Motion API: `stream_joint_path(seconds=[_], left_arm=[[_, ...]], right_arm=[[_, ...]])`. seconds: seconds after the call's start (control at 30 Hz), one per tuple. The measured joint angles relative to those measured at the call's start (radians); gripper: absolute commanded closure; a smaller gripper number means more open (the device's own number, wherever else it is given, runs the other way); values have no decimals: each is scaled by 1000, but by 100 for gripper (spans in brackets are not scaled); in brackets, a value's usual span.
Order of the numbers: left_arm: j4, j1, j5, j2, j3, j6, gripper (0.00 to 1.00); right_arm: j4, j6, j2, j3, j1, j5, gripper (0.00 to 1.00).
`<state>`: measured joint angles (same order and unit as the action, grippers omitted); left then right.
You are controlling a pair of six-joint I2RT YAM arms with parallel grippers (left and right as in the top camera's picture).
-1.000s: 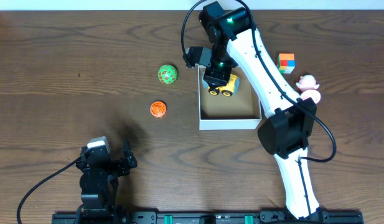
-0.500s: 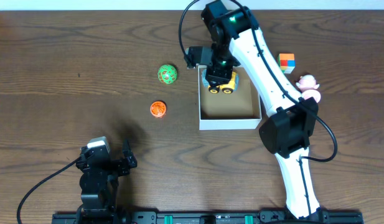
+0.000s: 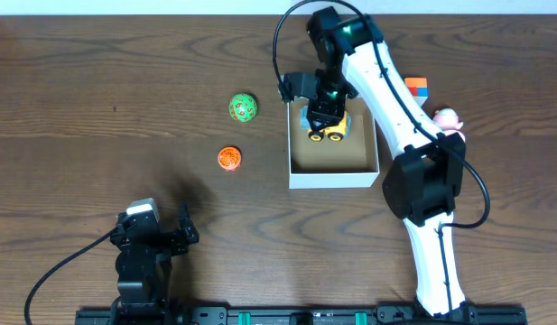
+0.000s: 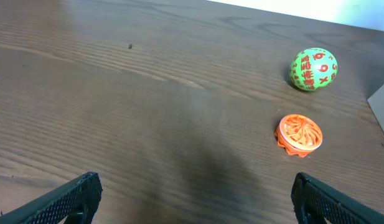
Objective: Pack container
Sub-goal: 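Carry the truck with the right gripper into the white box, then lower the truck into the box and open the right gripper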
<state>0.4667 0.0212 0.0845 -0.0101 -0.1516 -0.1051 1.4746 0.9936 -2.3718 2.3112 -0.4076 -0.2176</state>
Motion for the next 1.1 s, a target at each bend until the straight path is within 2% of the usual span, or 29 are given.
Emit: stream_joint_path(seconds=[0.63,1.1], left_arm=[[0,0,0,0,0,0,2],[0,0,0,0,0,0,2]], right_arm=[[-134,12,0,-77,0,-23,46],[-139,12,0,-77,0,-30,40]])
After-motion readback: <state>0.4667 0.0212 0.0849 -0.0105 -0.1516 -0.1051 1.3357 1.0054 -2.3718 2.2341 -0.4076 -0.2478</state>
